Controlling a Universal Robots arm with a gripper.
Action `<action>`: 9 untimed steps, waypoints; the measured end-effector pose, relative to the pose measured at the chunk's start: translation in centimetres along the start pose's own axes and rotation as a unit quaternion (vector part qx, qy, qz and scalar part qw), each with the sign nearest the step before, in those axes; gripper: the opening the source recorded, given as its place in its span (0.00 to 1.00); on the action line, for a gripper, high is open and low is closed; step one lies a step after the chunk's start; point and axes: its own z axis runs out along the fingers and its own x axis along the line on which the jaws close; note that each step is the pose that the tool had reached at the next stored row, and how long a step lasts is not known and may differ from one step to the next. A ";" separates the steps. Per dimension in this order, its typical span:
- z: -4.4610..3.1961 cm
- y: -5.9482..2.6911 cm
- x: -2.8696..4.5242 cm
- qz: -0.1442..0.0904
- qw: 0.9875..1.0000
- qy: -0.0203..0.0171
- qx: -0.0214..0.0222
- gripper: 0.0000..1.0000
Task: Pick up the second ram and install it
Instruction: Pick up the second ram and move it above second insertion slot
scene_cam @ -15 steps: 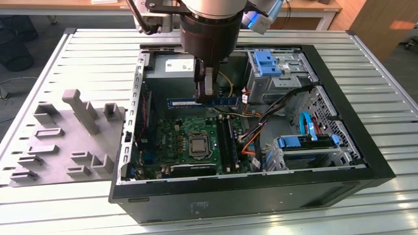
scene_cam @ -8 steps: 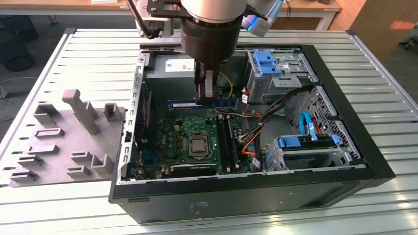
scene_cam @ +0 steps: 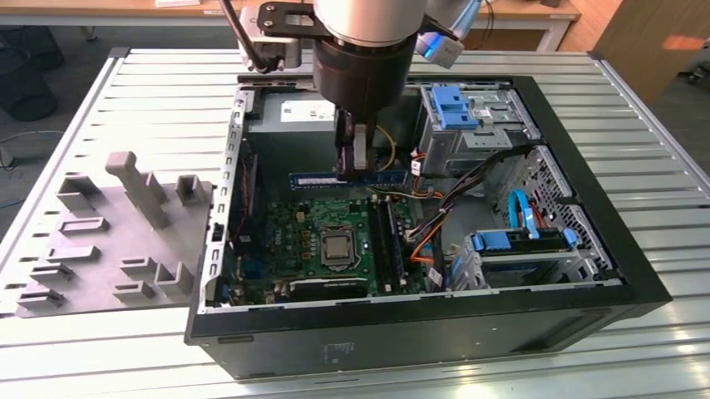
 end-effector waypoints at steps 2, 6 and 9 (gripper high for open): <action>0.15 -0.02 0.00 0.000 1.000 0.000 0.000 0.12; 0.16 -0.02 0.01 0.000 1.000 0.000 0.000 0.12; 0.19 -0.02 0.01 0.000 1.000 0.000 0.000 0.12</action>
